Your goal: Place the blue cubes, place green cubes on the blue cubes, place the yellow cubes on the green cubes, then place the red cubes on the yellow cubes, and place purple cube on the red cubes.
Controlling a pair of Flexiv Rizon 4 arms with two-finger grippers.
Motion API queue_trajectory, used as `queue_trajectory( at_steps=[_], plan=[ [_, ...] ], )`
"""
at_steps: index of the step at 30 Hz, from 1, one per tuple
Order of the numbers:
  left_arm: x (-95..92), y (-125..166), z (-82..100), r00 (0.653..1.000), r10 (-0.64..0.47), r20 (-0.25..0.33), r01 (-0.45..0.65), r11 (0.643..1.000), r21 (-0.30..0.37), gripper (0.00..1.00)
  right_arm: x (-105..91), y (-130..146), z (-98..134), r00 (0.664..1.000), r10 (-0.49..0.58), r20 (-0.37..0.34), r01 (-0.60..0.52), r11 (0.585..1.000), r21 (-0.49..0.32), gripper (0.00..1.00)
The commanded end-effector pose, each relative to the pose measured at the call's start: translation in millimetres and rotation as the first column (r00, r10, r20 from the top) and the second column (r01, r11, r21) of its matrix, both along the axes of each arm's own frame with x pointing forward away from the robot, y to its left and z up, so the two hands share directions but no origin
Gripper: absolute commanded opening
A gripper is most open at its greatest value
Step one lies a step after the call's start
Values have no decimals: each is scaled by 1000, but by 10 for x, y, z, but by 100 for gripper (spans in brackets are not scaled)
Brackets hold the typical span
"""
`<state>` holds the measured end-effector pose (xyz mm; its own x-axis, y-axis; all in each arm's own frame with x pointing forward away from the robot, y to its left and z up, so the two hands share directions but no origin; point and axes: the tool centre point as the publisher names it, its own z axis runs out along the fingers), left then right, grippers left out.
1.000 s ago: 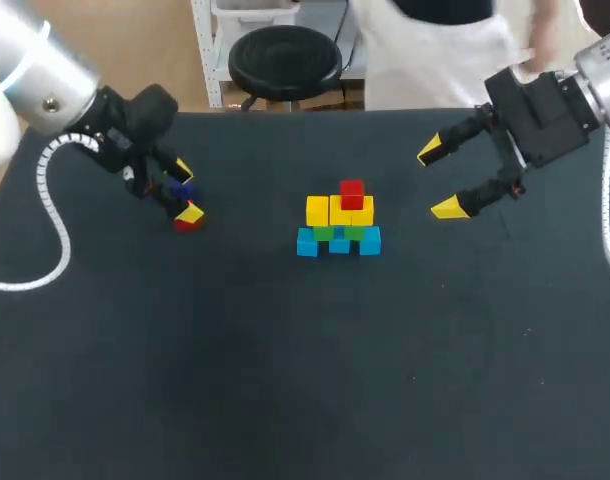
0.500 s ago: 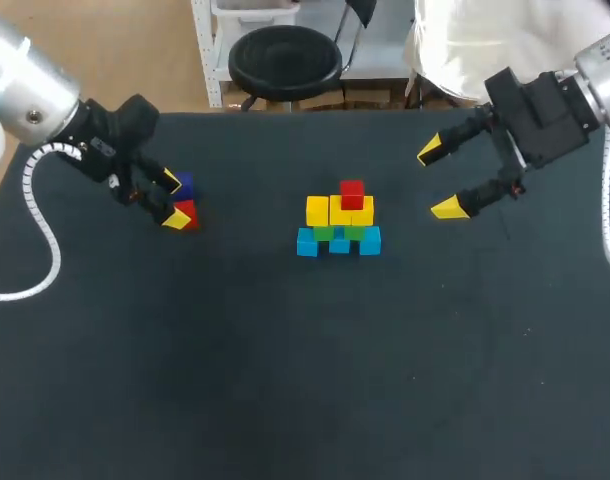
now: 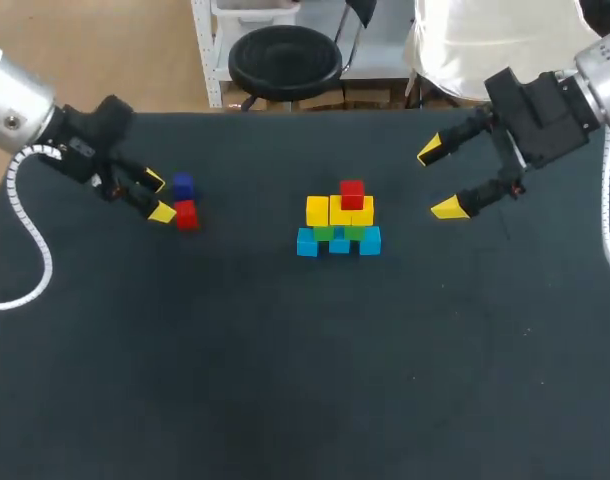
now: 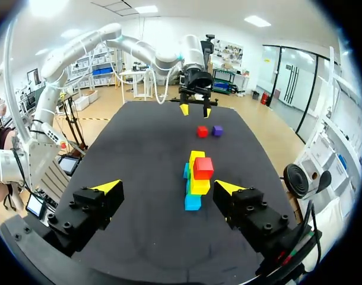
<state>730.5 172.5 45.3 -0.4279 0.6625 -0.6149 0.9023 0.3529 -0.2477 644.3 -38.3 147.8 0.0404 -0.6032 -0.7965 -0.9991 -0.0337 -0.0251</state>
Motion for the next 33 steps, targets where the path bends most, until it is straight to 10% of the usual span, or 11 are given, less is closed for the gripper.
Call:
queue_trajectory(
  at_steps=[1, 9, 33],
  plan=[
    [147, 80, -101, 1000, -22, 1, 22, 999, -42, 100, -6, -1, 1, 1000, -1, 1, 1, 1000, 0, 100],
    [148, 8, -320, 989, -73, 127, 72, 997, 6, 100, -6, -1, 1, 1000, -1, 1, 1, 1000, 0, 100],
    [450, 29, -548, 985, -60, 163, 56, 998, 27, 100, -6, -1, 1, 1000, -1, 1, 1, 1000, 0, 100]
  ],
)
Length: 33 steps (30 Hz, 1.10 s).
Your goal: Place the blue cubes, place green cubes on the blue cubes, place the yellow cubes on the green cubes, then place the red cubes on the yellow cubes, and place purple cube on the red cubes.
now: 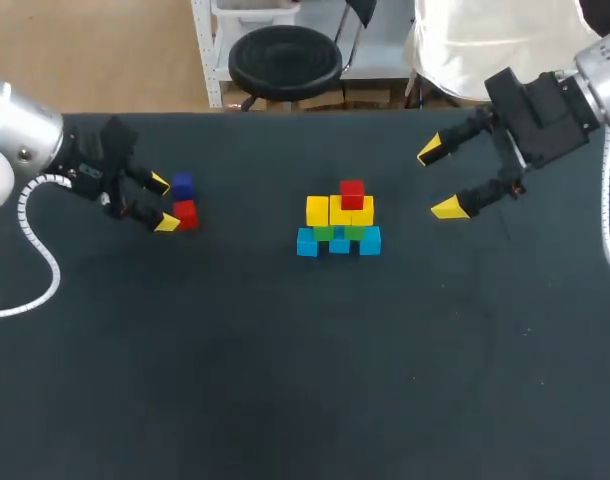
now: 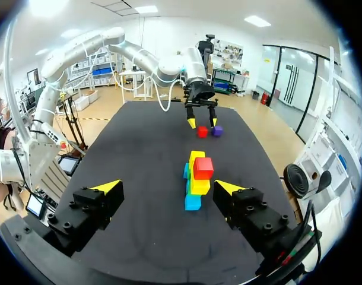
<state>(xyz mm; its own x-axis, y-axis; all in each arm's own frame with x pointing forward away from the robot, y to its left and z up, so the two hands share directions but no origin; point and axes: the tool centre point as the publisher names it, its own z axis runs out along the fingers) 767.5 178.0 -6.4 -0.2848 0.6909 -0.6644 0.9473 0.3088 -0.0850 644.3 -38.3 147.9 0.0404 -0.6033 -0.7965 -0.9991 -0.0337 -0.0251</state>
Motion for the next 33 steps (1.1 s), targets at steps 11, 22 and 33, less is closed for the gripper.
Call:
queue_trajectory(
  at_steps=[11, 22, 33],
  plan=[
    [87, -19, -27, 1000, 4, 4, -4, 1000, -8, 100, -6, -1, 0, 1000, -1, 1, 1, 1000, 0, 100],
    [-225, 108, 41, 999, 39, 7, -39, 998, -45, 100, -6, -1, 0, 1000, -1, 1, 1, 1000, 0, 100],
    [-230, -135, 50, 999, -32, 33, 33, 999, -40, 100, -6, -1, 0, 1000, -1, 1, 1, 1000, 0, 100]
  ],
)
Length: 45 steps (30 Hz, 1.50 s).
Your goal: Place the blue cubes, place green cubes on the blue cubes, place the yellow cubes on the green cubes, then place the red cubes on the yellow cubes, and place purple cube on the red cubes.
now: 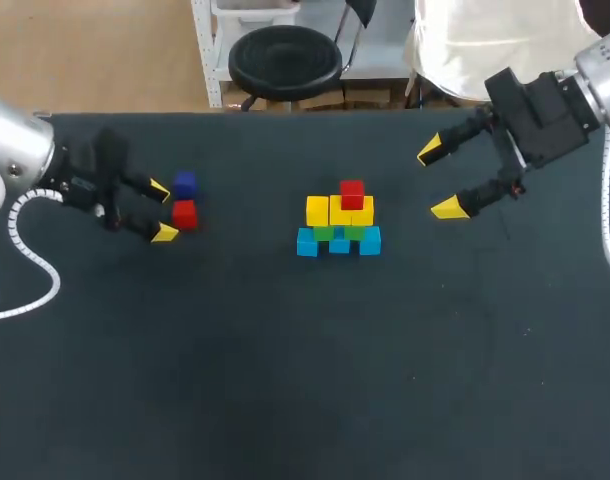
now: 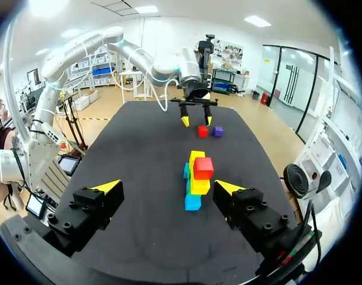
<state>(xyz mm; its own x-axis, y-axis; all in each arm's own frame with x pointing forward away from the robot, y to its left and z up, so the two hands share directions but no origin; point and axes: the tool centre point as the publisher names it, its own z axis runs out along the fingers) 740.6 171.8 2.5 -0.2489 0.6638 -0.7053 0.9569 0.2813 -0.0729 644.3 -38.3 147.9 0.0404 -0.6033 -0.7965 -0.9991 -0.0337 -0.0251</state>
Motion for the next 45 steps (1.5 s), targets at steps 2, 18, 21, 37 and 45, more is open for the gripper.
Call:
queue_trajectory(
  at_steps=[2, 18, 21, 37, 45],
  plan=[
    [73, -119, -44, 1000, -15, 4, 15, 1000, 10, 100, -6, -1, 1, 1000, -1, 1, 1, 1000, 0, 100],
    [150, -164, -64, 999, -39, 4, 38, 999, 31, 100, -6, -1, 1, 1000, -1, 1, 1, 1000, 0, 100],
    [168, -148, -70, 999, -32, 2, 32, 999, 33, 100, -6, -1, 1, 1000, -1, 1, 1, 1000, 0, 100],
    [162, -143, -93, 999, -30, -10, 31, 999, 20, 57, -6, -1, 1, 1000, -1, 1, 1, 1000, 0, 100],
    [169, -120, -71, 1000, -27, -9, 27, 1000, 14, 58, -6, -1, 1, 1000, -1, 1, 1, 1000, 0, 100]
  ],
)
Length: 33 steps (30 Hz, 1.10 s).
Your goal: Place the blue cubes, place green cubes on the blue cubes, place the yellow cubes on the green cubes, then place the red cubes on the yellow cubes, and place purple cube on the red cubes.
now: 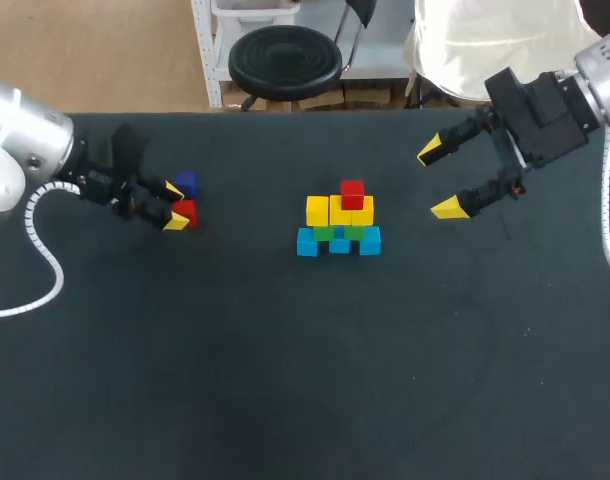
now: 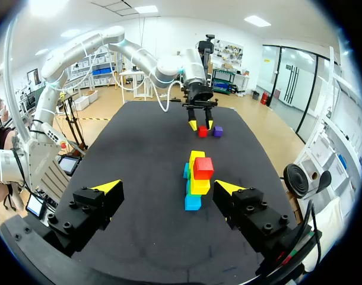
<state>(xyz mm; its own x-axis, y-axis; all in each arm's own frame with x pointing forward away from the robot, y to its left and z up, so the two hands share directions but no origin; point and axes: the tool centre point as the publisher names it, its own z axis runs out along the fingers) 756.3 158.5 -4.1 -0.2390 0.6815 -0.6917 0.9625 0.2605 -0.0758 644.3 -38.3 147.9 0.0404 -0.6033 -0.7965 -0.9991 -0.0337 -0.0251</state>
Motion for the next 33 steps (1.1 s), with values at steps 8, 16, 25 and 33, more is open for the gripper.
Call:
queue_trajectory(
  at_steps=[8, 16, 25, 33],
  plan=[
    [7, -4, -23, 1000, -11, -5, 11, 1000, -8, 14, -6, -1, 1, 1000, -1, 1, 1, 1000, 0, 100],
    [-2, -36, -29, 1000, -17, -13, 17, 1000, -4, 0, -6, -1, 1, 1000, -1, 1, 1, 1000, 0, 100],
    [-131, -236, 403, 1000, 4, -4, -4, 999, 40, 0, -6, -1, 1, 1000, -1, 1, 1, 1000, 0, 100],
    [-359, -437, 780, 998, -63, 27, 62, 998, 11, 0, -6, -1, 1, 1000, -1, 1, 1, 1000, 0, 100]
  ],
)
